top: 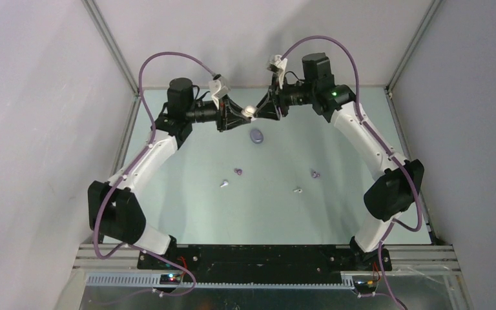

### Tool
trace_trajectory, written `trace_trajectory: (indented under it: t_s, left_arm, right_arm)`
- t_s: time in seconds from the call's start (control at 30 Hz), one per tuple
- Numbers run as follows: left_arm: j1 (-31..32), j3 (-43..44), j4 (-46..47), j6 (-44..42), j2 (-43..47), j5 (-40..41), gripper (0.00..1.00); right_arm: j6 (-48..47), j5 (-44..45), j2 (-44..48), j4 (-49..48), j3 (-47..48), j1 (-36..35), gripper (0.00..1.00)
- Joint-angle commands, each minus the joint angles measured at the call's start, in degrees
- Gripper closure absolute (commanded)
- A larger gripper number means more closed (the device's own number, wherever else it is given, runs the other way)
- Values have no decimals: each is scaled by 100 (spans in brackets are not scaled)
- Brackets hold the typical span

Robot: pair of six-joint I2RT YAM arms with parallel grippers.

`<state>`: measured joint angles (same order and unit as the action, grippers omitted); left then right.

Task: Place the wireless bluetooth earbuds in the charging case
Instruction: Open the charging case, then pass from the left arm to the right

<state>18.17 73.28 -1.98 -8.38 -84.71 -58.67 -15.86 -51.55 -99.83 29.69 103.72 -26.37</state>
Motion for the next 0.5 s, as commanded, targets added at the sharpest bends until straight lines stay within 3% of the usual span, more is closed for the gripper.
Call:
trace_trajectory:
  t_s: [0.0,0.2,0.33,0.47]
  left_arm:
    - [15,192,548,343,-43,-720,100]
    - [-17,109,1258,768,-174,-871,100]
    - [-73,-94,2238,1702,-282,-872,100]
    - [-125,-205,2918,2258,-373,-903,100]
  right_arm:
    - [441,310,-58,-615,285,265,57]
    - [592,402,-87,-689,314,347,55]
    - [610,266,165,-595,313,361,51]
    - [768,240,623,-565,316,475,37]
